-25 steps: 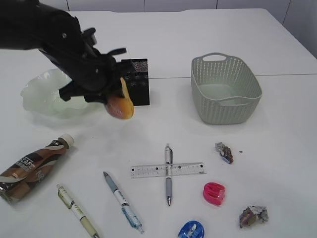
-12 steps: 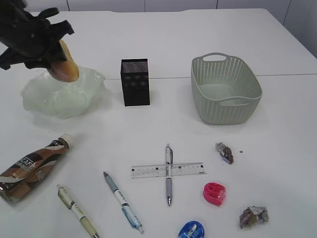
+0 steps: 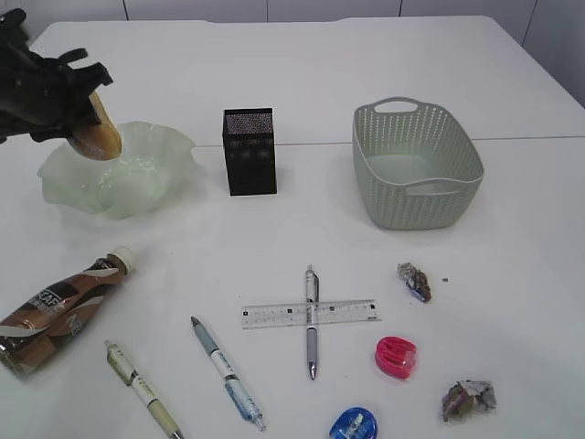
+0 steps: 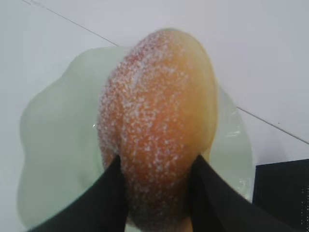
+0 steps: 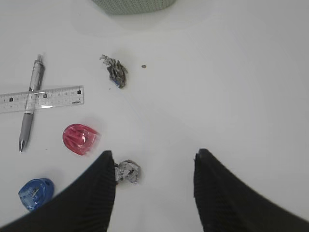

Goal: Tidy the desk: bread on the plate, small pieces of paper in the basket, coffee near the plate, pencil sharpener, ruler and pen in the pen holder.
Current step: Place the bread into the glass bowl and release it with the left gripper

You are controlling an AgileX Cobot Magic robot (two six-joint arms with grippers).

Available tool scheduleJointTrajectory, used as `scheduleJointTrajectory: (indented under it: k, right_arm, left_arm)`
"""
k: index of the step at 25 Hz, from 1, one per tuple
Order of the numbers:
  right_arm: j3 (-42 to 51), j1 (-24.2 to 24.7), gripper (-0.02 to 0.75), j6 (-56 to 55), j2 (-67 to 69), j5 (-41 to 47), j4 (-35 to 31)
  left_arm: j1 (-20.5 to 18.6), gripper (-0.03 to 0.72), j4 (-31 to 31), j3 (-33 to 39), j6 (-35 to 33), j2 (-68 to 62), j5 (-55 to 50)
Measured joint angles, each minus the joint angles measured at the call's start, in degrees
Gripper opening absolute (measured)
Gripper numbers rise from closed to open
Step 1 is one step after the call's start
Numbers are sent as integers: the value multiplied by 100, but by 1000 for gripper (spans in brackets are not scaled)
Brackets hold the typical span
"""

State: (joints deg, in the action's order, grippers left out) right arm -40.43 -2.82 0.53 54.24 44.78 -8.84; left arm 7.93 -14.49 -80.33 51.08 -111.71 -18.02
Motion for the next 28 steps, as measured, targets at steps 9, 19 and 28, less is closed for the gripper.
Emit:
scheduleJointTrajectory:
  k: [9, 19, 28]
  right_arm:
    - [0, 0, 386, 0, 0, 10, -10]
    - [0, 0, 386, 2, 0, 10, -21]
    - [0, 0, 386, 2, 0, -2, 55]
  left_arm:
    - [0, 430, -179, 0, 0, -430, 219]
    - [0, 575, -223, 0, 0, -439, 271]
    - [36, 580, -249, 0, -53, -289, -364]
